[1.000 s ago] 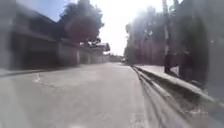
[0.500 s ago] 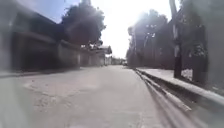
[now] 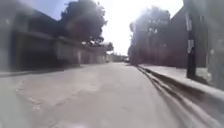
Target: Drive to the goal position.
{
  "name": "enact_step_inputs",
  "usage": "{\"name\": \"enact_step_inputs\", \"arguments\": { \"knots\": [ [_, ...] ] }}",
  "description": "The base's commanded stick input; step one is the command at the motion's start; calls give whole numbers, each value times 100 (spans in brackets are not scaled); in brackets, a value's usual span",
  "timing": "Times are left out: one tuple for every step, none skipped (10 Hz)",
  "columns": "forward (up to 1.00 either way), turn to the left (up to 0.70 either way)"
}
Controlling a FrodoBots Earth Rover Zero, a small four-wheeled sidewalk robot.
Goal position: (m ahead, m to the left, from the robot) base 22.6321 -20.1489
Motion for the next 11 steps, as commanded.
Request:
{"name": "enact_step_inputs", "arguments": {
  "knots": [
    [100,0],
    [100,0],
    [100,0],
    [100,0],
    [100,0],
    [100,0],
    [100,0],
    [100,-40],
    [100,-40],
    [100,-40],
    [100,-40]
  ]
}}
